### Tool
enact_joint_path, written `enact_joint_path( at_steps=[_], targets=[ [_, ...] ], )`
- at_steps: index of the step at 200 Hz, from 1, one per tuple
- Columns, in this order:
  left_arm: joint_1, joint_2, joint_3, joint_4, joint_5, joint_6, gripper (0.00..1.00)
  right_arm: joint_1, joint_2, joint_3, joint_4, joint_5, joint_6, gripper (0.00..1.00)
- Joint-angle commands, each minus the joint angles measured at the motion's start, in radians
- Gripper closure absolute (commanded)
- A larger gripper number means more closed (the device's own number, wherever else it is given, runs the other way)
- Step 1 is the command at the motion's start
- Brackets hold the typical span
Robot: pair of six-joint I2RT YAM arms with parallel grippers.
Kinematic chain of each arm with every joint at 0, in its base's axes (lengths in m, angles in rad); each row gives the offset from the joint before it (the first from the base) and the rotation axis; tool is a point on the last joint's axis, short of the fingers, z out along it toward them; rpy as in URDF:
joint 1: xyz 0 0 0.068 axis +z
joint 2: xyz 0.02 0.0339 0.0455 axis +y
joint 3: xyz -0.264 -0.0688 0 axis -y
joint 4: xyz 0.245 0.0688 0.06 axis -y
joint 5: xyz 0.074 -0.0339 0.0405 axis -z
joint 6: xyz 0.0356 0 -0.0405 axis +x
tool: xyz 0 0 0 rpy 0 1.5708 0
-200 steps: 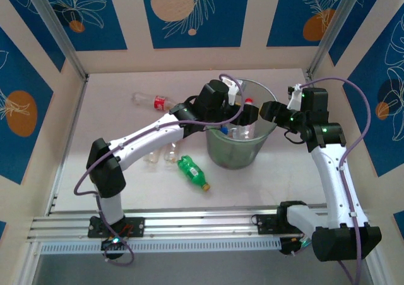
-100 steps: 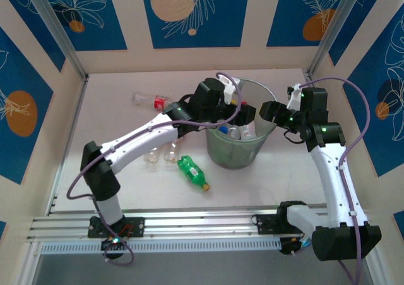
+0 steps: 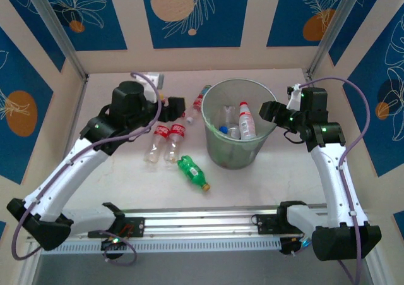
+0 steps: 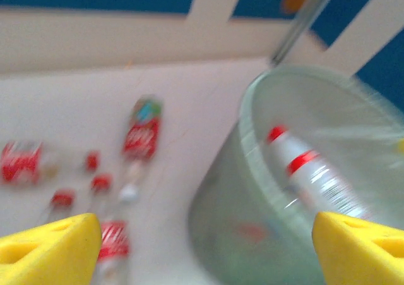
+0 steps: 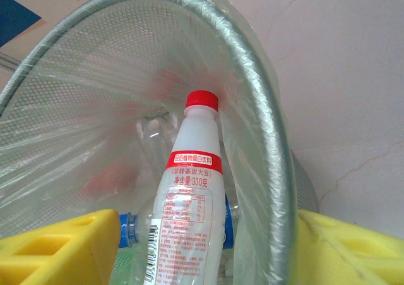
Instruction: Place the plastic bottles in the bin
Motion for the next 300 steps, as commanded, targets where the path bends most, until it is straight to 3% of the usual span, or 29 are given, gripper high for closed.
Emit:
enact_joint_path(
  at_steps=[1, 56, 135, 176, 216, 259, 300],
  targets=[
    [0.056, -0.028, -0.117, -0.154, -0.002, -0.026, 0.14, 0.002, -0.003, 0.017, -0.021, 0.000, -0.009, 0.29],
    [0.130, -0.023, -0.291, -0.117, 0.010, -0.053, 0.13, 0.002, -0.012, 0.071, -0.070, 0.044, -0.036, 0.32],
    [0.217, 0.151, -0.366, -0.029, -0.038, 0.014, 0.14, -0.008, -0.008, 0.080, -0.091, 0.081, -0.055, 0.36],
    [0.243, 0.252, -0.384, 0.045, 0.014, 0.025, 0.18, -0.010, -0.007, 0.074, -0.090, 0.075, -0.058, 0.39],
    [0.243, 0.331, -0.409, 0.082, -0.007, 0.025, 0.19, -0.010, -0.001, 0.061, -0.082, 0.059, -0.056, 0.48],
    [0.243, 0.364, -0.422, 0.092, -0.036, 0.026, 0.28, -0.010, -0.001, 0.059, -0.081, 0.058, -0.056, 0.58],
    [0.244, 0.381, -0.419, 0.080, -0.069, 0.023, 0.44, -0.010, 0.002, 0.052, -0.079, 0.056, -0.054, 0.66]
  ],
)
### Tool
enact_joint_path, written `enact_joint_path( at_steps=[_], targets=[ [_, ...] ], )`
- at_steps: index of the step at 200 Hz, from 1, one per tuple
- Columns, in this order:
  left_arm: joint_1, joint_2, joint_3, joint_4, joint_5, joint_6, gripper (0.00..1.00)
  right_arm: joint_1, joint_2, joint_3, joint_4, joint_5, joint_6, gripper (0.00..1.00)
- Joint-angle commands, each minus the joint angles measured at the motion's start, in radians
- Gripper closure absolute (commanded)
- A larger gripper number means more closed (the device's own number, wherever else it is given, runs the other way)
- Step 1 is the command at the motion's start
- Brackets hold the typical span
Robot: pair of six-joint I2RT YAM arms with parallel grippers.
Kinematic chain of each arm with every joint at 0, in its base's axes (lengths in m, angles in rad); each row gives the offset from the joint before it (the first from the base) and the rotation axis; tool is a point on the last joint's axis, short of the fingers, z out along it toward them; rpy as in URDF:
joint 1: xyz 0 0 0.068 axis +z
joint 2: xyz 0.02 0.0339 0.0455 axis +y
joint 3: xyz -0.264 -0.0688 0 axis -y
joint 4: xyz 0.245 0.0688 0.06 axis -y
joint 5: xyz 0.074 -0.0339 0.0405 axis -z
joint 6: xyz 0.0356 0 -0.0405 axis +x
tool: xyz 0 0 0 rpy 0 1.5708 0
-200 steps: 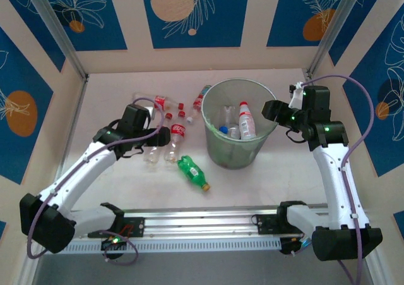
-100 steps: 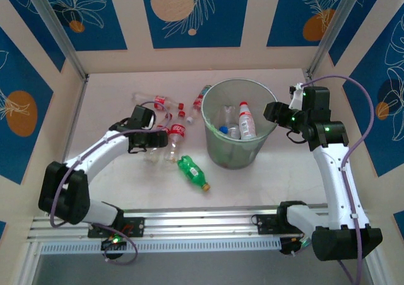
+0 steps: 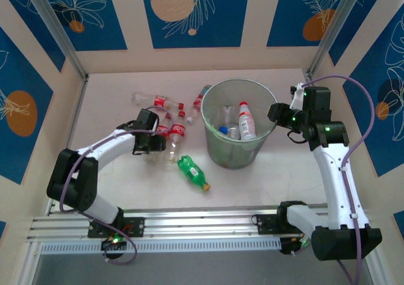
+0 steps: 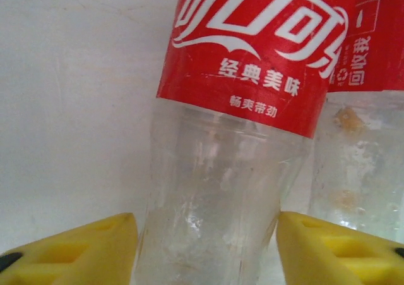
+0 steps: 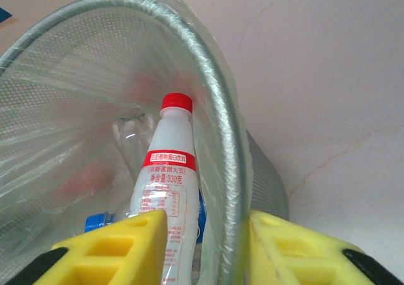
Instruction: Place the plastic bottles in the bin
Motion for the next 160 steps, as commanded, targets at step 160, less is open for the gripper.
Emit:
enact_joint_path(
  at_steps=[160],
  targets=[
    [0.010, -0.258, 0.152, -0.175, 0.020, 0.040, 0.57, 0.003, 0.009, -0.004, 0.007, -0.016, 0.003, 0.69]
  ],
)
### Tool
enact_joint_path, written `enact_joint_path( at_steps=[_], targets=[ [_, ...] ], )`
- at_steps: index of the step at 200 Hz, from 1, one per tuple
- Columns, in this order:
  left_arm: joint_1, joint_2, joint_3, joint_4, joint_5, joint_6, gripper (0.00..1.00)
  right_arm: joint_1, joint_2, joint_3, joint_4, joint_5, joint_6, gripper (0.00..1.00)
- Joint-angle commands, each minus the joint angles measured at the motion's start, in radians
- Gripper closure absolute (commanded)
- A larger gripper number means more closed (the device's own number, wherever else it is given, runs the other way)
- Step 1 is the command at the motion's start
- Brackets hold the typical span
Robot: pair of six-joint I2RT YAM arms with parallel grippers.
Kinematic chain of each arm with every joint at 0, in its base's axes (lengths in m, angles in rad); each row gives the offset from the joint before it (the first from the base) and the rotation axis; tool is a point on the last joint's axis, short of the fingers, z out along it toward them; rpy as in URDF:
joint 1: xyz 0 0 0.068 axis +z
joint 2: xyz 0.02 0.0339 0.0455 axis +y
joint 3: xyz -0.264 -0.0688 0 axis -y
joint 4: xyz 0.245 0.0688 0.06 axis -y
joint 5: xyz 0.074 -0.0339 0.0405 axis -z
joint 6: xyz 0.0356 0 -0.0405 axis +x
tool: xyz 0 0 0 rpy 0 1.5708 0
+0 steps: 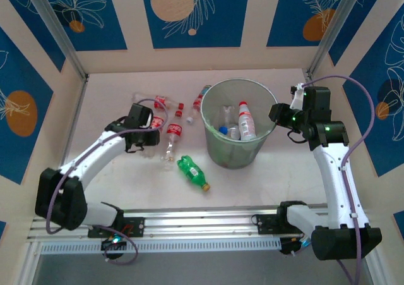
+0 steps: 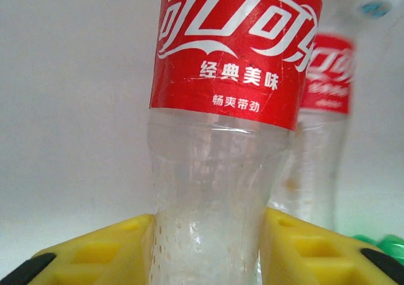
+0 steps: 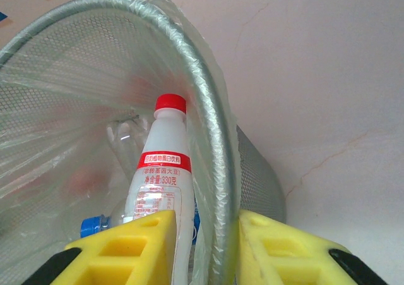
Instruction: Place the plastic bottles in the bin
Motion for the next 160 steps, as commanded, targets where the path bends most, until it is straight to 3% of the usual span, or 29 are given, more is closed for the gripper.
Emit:
enact_joint_path(
  at_steps=[1, 61, 91, 127, 160],
  targets=[
    [0.010, -0.073, 0.074, -0.037, 0.060, 0.015, 0.57, 0.003, 0.005, -0.005, 0.006, -0.024, 0.002, 0.69],
    [0.003, -0.183, 0.282, 0.070, 0.320, -0.058, 0.57, 0.011, 0.006, 0.003, 0.008, -0.020, 0.006, 0.69],
    [-0.027, -0.174, 0.370, 0.194, 0.393, -0.102, 0.59, 0.020, 0.013, 0.008, 0.013, -0.021, 0.006, 0.69],
    [-0.117, -0.048, 0.524, 0.298, 0.415, -0.125, 0.60, 0.032, 0.021, 0.018, 0.011, -0.006, 0.002, 0.69],
    [-0.265, 0.121, 0.705, 0.288, 0.389, -0.068, 0.59, 0.042, 0.022, 0.022, 0.011, 0.002, 0.005, 0.69]
  ],
)
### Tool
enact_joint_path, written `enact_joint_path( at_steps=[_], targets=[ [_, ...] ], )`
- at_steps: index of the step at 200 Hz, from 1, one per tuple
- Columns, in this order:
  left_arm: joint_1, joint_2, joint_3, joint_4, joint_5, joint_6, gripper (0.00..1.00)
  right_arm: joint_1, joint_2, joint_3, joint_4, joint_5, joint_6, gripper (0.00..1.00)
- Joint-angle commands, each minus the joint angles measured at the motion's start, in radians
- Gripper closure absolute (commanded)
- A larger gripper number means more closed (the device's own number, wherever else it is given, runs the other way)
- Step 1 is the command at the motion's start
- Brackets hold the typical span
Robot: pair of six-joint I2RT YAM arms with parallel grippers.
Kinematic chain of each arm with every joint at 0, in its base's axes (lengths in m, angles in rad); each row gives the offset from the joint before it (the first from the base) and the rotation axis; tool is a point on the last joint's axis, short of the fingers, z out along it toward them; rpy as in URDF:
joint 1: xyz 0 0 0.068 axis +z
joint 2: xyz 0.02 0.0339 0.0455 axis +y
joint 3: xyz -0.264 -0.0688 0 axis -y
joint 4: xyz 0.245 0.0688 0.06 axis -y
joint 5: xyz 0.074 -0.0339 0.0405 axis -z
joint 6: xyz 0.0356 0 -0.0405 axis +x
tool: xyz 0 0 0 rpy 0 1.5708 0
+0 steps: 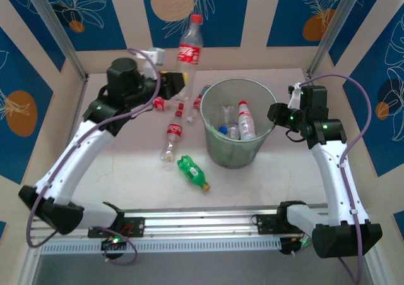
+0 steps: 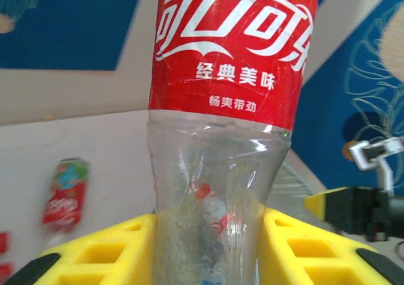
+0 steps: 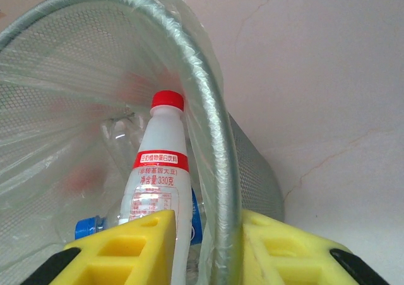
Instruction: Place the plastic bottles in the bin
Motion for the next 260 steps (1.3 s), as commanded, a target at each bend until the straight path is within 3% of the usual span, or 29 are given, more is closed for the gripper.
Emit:
enact_joint_path(
  at_steps=[1, 40, 110, 165, 193, 214, 238, 260],
  targets=[
    [-0.093, 0.103, 0.122, 0.030, 0.017, 0.039, 0.59, 0.019, 0.004, 0.022, 0.003, -0.019, 0.006, 0.69],
    [-0.187, 0.250, 0.212, -0.002, 0.028, 0.058, 0.59, 0.022, 0.006, 0.022, 0.003, -0.017, 0.002, 0.69],
    [-0.209, 0.275, 0.065, 0.006, 0.074, 0.066, 0.57, 0.022, 0.015, 0.033, -0.003, -0.008, -0.011, 0.69],
    [-0.210, 0.291, 0.041, -0.070, 0.071, 0.156, 0.40, 0.020, 0.013, 0.021, 0.000, -0.005, -0.011, 0.69],
    [-0.209, 0.294, 0.047, -0.059, 0.076, 0.174, 0.23, 0.020, 0.013, 0.020, 0.002, -0.005, -0.009, 0.69],
    [-0.208, 0.295, 0.068, -0.030, 0.073, 0.174, 0.17, 0.020, 0.012, 0.021, 0.000, -0.004, -0.012, 0.68],
    [-0.209, 0.325, 0.137, -0.011, 0.065, 0.168, 0.17, 0.021, 0.012, 0.020, 0.001, -0.008, -0.009, 0.68],
    [-0.220, 0.390, 0.211, -0.013, 0.092, 0.158, 0.24, 0.021, 0.013, 0.021, 0.001, -0.007, -0.009, 0.68]
  ],
)
